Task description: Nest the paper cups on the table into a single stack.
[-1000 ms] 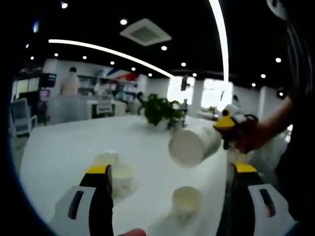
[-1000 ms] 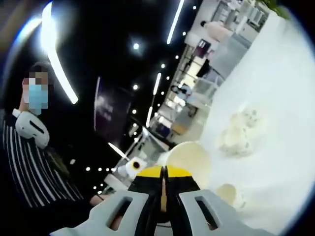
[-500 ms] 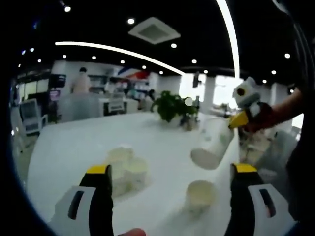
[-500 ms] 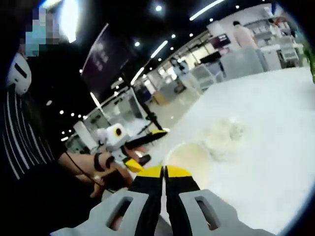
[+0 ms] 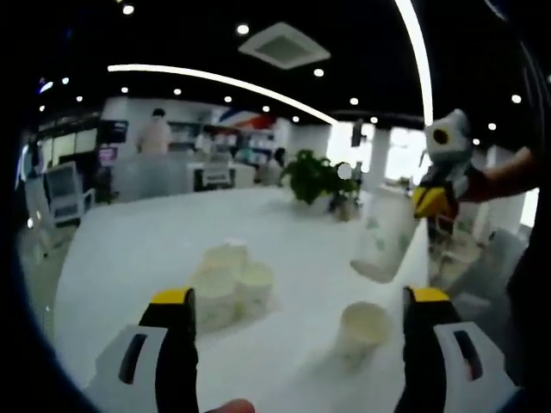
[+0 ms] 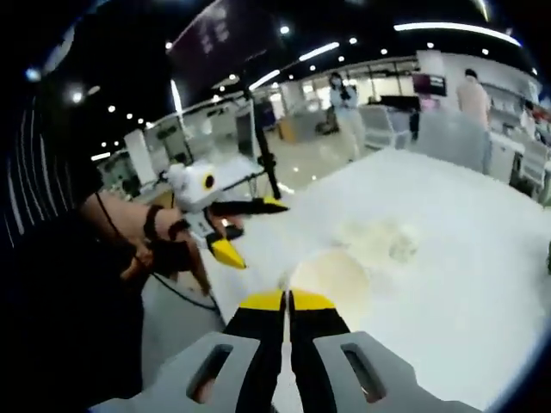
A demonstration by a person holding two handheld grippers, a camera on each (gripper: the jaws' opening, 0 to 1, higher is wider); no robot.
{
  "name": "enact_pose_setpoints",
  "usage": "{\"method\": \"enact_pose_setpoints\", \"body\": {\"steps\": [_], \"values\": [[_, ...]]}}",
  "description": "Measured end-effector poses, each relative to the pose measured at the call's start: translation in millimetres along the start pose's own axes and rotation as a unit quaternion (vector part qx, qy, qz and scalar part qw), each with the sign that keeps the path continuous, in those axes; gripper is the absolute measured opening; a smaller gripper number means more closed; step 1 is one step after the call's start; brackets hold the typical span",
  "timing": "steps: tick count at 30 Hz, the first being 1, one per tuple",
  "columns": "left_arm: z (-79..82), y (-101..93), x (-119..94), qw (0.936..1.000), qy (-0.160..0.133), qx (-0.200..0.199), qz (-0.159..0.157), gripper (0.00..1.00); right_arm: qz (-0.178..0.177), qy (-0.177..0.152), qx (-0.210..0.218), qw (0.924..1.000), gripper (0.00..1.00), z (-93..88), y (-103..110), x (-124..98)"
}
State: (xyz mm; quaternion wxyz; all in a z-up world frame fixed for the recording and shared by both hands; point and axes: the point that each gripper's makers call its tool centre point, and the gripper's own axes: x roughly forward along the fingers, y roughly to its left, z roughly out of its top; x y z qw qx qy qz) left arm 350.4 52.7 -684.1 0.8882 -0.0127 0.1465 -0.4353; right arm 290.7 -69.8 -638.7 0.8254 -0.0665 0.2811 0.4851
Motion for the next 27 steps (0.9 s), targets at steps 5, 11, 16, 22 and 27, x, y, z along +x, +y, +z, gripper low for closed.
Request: {"method": "enact_pose_setpoints", "body": {"steps": [5, 11, 16, 22, 27], "values": [[-3.8, 2.7, 0.4, 1.0, 0.003, -0.007, 0.006, 0.99, -0.001, 0.043, -0.065, 0.997, 0.0, -8.8, 4.9, 6.7], [-5.2, 4.5, -1.3, 0.9999, 0.0, -0.008, 0.012, 0.98, 0.011, 0.088, -0.122, 0.9886, 0.0, -22.7, 15.1, 17.5], [-8.0, 6.6, -3.2, 0.9998, 0.003, -0.011, 0.017, 0.98, 0.015, 0.113, -0.153, 0.9815, 0.0, -31.9, 18.6, 24.6], [-11.8, 8.6, -5.9, 0.9997, 0.005, -0.009, 0.021, 0.96, 0.024, 0.148, -0.202, 0.9679, 0.0, -44.6, 22.1, 32.4], [-15.5, 9.7, -7.4, 0.9996, 0.008, -0.016, 0.023, 0.96, 0.033, 0.172, -0.215, 0.9608, 0.0, -56.2, 26.0, 42.6]]}}
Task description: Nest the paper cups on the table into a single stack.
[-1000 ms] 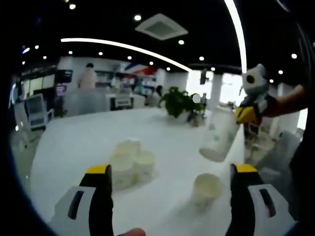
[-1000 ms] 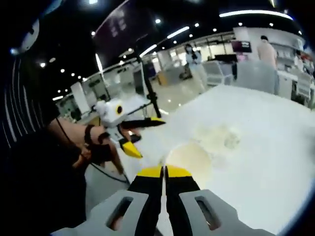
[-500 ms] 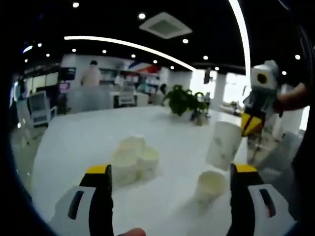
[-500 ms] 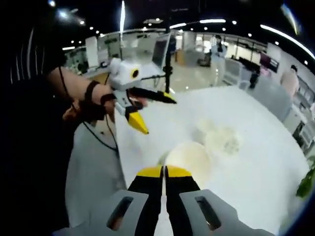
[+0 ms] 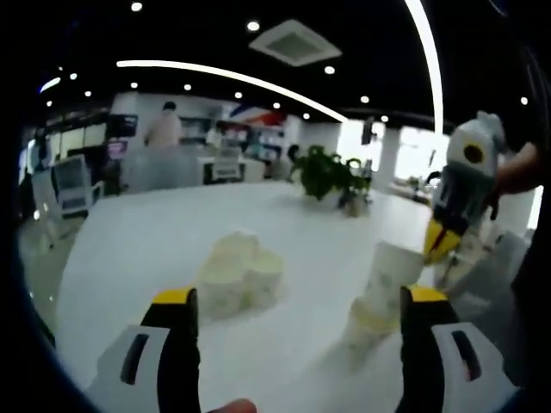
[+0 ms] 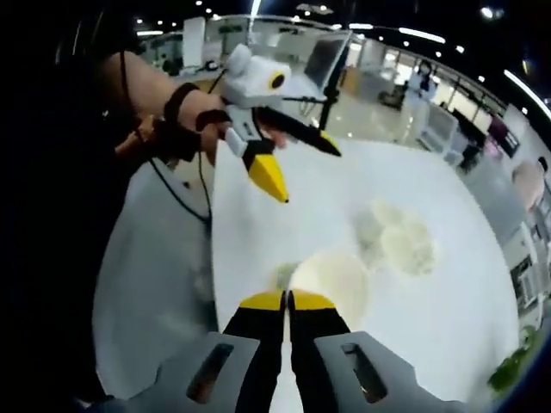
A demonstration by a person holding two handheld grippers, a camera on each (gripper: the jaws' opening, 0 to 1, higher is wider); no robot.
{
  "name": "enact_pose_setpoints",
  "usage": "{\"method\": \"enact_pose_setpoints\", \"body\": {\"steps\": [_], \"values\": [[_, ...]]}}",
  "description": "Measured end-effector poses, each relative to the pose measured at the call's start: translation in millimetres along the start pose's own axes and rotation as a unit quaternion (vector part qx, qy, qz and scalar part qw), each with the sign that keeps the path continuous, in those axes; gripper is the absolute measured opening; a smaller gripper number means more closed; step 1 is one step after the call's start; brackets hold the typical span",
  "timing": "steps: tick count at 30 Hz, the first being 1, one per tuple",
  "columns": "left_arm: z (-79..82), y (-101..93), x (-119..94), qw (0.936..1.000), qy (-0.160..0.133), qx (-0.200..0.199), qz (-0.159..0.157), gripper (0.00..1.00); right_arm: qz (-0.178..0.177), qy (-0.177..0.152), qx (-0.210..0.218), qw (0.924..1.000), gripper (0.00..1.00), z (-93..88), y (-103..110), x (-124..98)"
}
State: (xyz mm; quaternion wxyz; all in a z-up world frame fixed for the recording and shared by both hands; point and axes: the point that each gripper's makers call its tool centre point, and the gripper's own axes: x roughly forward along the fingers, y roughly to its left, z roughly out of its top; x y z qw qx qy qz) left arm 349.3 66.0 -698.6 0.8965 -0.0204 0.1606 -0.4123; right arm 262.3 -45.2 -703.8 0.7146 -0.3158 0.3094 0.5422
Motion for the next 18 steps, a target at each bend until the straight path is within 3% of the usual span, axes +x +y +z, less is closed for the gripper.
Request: {"method": "enact_pose_setpoints", "body": {"steps": [18], "values": [[-7.3, -0.6, -0.3, 0.9999, 0.01, -0.005, -0.004, 0.93, 0.031, 0.053, -0.046, 0.997, 0.0, -19.6, 7.2, 37.2]]}}
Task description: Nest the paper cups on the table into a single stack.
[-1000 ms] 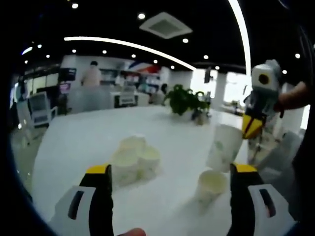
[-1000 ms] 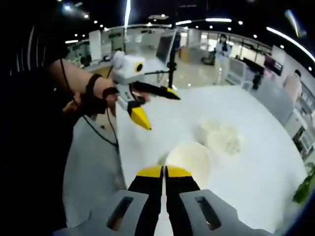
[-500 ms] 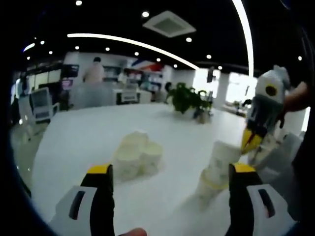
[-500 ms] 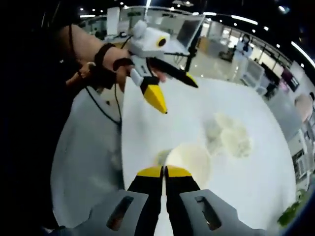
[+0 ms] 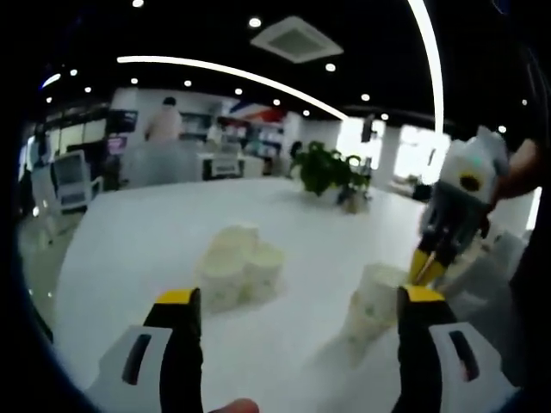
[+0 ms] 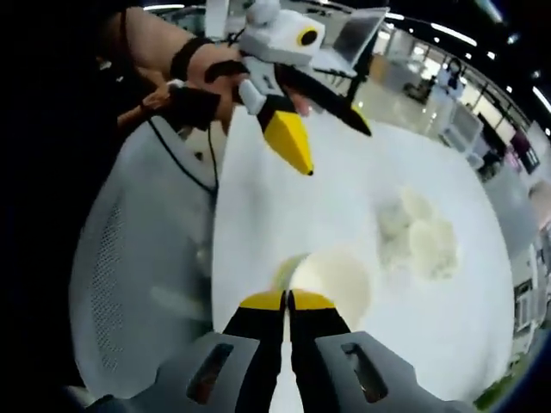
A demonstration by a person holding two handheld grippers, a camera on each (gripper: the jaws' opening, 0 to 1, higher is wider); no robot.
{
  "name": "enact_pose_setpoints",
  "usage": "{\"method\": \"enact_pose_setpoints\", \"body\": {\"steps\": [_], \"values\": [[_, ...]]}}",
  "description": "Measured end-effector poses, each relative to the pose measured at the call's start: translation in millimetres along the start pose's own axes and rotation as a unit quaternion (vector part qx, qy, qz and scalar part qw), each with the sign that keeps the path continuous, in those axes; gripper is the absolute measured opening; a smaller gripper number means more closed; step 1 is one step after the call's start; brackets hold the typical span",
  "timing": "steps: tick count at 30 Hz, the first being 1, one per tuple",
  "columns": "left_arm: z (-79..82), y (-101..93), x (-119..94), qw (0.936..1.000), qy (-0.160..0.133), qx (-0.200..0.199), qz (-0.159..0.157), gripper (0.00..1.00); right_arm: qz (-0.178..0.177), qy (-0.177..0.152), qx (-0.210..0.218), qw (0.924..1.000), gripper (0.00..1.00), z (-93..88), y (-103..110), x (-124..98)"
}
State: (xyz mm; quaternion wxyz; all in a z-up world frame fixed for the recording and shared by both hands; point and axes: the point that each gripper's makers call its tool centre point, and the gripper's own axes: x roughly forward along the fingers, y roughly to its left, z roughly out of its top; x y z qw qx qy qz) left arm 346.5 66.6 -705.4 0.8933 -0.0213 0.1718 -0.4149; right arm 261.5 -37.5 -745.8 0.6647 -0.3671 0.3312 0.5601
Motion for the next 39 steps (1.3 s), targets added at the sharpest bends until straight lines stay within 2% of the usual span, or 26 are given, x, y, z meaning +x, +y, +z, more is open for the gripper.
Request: {"method": "enact_pose_setpoints", "body": {"steps": [5, 13, 17, 20, 22, 24, 32, 37, 39], "values": [[-3.4, -1.3, -0.2, 1.0, 0.003, -0.001, -0.002, 0.92, 0.007, 0.006, 0.003, 1.0, 0.0, -1.1, -1.1, 5.7], [-7.1, 2.0, -2.0, 1.0, 0.008, 0.0, 0.002, 0.92, 0.027, 0.015, -0.024, 0.9992, 0.0, -0.5, 3.3, 16.7], [-9.0, 7.1, -3.0, 0.9999, 0.006, -0.005, 0.008, 0.93, 0.041, 0.01, 0.005, 0.9991, 0.0, -0.6, 6.1, 19.3], [-9.5, 8.0, -4.0, 0.9999, 0.008, 0.0, 0.01, 0.93, 0.04, 0.019, -0.018, 0.9988, 0.0, -6.8, 7.5, 21.2], [-9.2, 8.6, -4.9, 0.9999, 0.009, -0.001, 0.01, 0.93, 0.048, 0.013, -0.006, 0.9988, 0.0, -6.5, 9.8, 21.3], [-9.1, 9.8, -5.9, 0.9999, 0.008, -0.003, 0.012, 0.93, 0.049, 0.01, 0.006, 0.9987, 0.01, -5.9, 9.6, 21.1], [-11.6, 8.2, -5.4, 0.9999, 0.01, -0.004, 0.011, 0.93, 0.039, -0.004, 0.007, 0.9992, 0.02, 0.8, 5.7, 18.9], [-11.3, 7.0, -4.7, 0.9999, 0.009, -0.004, 0.01, 0.93, 0.024, -0.004, 0.004, 0.9997, 0.0, 0.2, -0.4, 15.8], [-11.4, 7.2, -4.6, 0.9999, 0.01, -0.004, 0.01, 0.93, 0.028, -0.001, 0.008, 0.9996, 0.0, -2.6, 0.7, 17.4]]}}
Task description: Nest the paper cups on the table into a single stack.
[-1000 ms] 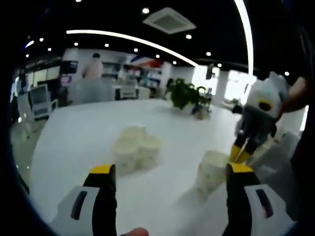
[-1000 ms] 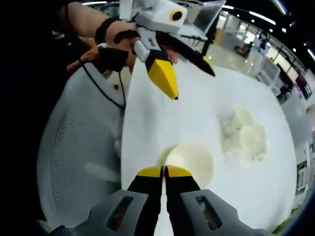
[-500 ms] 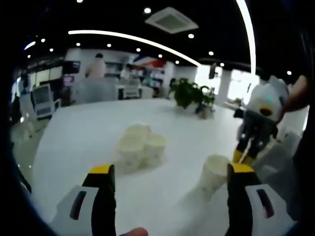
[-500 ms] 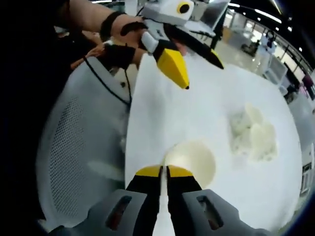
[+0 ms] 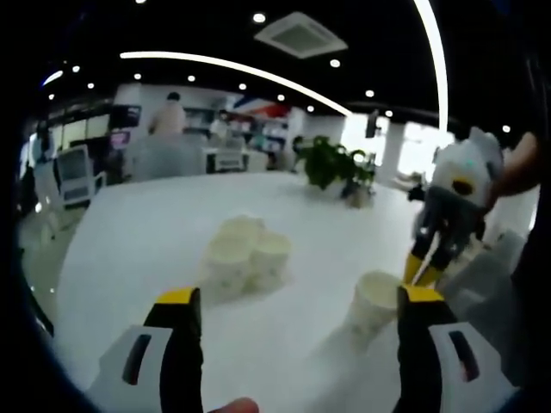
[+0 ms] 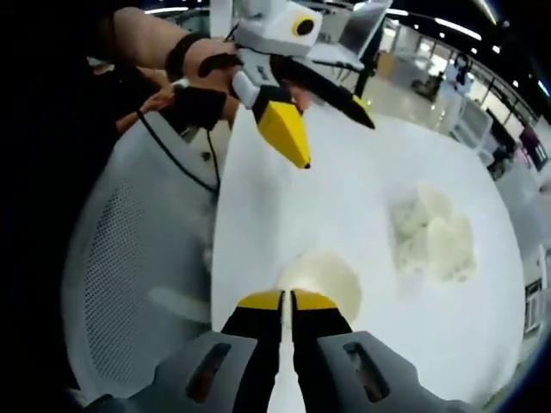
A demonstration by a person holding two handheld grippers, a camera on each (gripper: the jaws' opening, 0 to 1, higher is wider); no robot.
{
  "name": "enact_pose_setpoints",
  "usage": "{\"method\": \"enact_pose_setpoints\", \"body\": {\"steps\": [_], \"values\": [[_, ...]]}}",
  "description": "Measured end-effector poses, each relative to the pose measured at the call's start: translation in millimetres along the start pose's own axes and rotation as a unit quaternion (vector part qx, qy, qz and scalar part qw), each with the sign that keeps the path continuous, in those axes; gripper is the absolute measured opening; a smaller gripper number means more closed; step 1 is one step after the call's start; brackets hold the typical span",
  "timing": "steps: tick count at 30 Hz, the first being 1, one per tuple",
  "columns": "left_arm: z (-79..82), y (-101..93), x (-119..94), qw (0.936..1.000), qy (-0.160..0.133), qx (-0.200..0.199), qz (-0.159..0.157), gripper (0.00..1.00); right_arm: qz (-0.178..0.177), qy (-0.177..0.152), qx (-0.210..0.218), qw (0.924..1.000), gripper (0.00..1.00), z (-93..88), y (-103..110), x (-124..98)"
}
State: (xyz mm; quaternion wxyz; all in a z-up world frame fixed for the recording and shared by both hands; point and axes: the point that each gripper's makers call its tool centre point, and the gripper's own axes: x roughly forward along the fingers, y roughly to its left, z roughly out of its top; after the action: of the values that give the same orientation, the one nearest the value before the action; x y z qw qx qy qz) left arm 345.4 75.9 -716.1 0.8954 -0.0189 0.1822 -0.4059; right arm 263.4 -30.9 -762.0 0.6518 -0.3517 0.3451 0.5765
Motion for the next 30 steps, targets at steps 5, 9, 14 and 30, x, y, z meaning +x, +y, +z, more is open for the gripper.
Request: {"method": "enact_pose_setpoints", "body": {"steps": [5, 9, 14, 30], "values": [[-0.1, 0.3, -0.5, 1.0, 0.002, 0.0, 0.0, 0.93, 0.001, 0.004, -0.004, 1.0, 0.0, -2.8, 1.4, 2.8], [-0.9, 1.3, -1.0, 1.0, 0.002, -0.002, 0.002, 0.93, -0.004, 0.006, -0.005, 1.0, 0.0, -4.4, -0.5, 3.7], [-2.9, 0.8, -0.4, 1.0, 0.005, -0.002, 0.001, 0.92, -0.005, 0.008, -0.002, 1.0, 0.0, -6.5, -2.9, 4.1], [-1.5, 1.8, -1.2, 1.0, 0.002, -0.003, 0.005, 0.92, -0.027, -0.024, 0.023, 0.9991, 0.09, -1.1, -8.6, -6.4]]}}
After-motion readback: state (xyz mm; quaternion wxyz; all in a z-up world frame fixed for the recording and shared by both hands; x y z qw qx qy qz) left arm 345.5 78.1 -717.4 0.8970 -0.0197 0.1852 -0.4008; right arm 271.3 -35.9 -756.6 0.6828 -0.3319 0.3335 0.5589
